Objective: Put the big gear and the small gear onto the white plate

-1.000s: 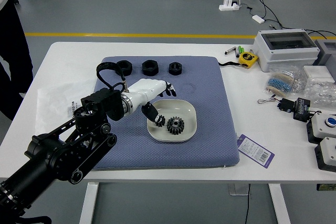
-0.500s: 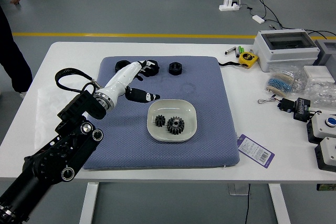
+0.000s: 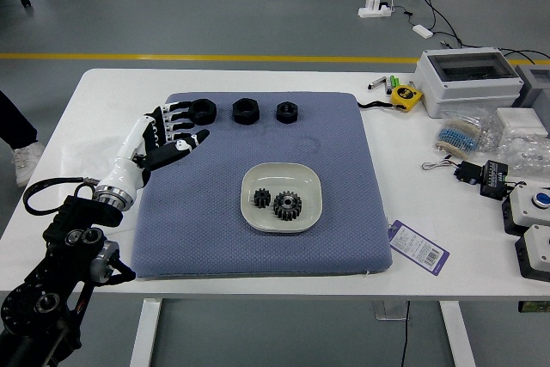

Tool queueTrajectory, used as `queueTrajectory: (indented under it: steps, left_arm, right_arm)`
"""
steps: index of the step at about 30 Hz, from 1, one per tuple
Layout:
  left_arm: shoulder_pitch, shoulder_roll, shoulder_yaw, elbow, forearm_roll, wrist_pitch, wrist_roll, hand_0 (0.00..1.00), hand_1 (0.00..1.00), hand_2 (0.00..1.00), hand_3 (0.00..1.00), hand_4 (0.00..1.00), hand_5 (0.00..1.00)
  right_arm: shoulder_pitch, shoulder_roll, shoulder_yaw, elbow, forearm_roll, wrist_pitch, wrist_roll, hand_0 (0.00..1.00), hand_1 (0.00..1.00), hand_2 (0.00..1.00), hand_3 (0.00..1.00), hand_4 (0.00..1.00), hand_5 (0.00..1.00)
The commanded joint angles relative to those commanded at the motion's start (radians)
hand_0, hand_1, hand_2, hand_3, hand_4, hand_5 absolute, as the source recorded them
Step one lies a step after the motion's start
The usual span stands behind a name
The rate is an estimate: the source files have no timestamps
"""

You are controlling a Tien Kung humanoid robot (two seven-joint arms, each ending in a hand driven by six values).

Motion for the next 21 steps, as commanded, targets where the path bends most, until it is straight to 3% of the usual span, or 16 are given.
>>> queueTrajectory:
  steps: [2, 5, 21]
  left_arm:
    - [0.021, -0.001, -0.018, -0.012, -0.050, -0.004, -0.013, 0.685, 0.683, 0.753, 0.761, 0.922, 0.446]
    - [0.046, -0.003, -0.044, -0.025, -0.056, -0.013, -0.023, 0.685, 0.683, 0.753, 0.761, 0.922, 0.446]
    - [0.113, 0.008, -0.133, -0.061, 0.005, -0.036, -0.016, 0.702, 0.688, 0.760, 0.754, 0.937, 0.462]
  right_arm:
    - [-0.001, 0.001, 0.000, 0.000, 0.000, 0.000, 0.000, 0.652, 0.659, 0.729, 0.576, 0.835, 0.680]
    - [-0.003, 0.002, 0.001, 0.000, 0.000, 0.000, -0.001, 0.652, 0.659, 0.729, 0.576, 0.835, 0.680]
    - [-0.004, 0.002, -0.007, 0.000, 0.014, 0.003, 0.003, 0.652, 0.659, 0.730, 0.576, 0.835, 0.679]
